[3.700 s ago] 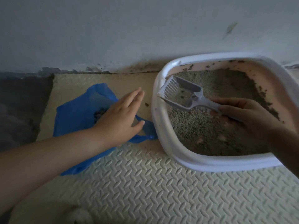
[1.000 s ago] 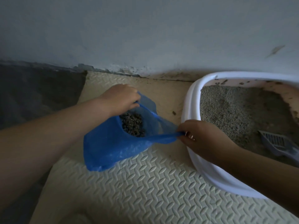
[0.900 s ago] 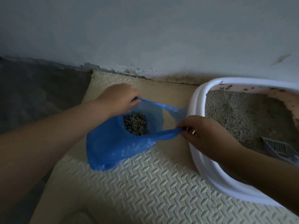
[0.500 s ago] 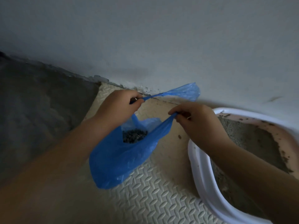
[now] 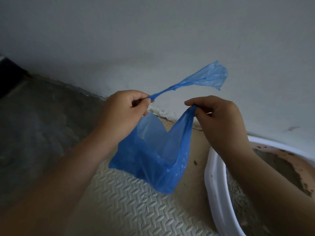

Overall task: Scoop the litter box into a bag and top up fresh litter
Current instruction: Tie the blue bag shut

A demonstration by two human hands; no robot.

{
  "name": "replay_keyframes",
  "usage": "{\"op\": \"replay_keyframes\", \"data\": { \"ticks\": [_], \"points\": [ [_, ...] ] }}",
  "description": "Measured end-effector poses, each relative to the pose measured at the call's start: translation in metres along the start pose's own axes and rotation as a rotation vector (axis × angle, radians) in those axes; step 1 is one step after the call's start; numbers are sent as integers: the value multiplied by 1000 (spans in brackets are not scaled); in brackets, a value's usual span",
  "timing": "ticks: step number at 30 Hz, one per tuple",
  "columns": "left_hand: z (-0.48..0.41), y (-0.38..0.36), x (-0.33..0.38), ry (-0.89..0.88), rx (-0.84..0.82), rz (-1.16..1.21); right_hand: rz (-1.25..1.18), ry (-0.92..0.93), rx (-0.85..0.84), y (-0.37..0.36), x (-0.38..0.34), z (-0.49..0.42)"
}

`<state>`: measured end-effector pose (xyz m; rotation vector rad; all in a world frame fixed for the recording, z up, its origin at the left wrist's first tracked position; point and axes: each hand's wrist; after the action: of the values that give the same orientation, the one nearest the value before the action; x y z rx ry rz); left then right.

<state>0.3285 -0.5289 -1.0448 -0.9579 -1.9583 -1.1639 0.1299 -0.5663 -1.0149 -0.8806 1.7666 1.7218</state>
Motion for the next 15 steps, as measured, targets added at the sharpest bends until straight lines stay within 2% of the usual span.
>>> {"op": "replay_keyframes", "data": {
  "ticks": [9, 15],
  "points": [
    [-3, -6, 9, -22, -29, 7, 12, 139, 119, 12, -8, -6],
    [-3, -19, 11, -44, -64, -14, -42, 185, 97, 12, -6, -4]
  ]
}}
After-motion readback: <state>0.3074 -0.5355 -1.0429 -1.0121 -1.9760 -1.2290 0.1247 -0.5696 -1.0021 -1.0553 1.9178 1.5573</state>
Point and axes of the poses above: each hand's wrist, its own z-axis away from the middle knuckle, its own y-axis out of the back of the hand, x = y × z, and after that the axes turned 15 degrees about -y, right-handed
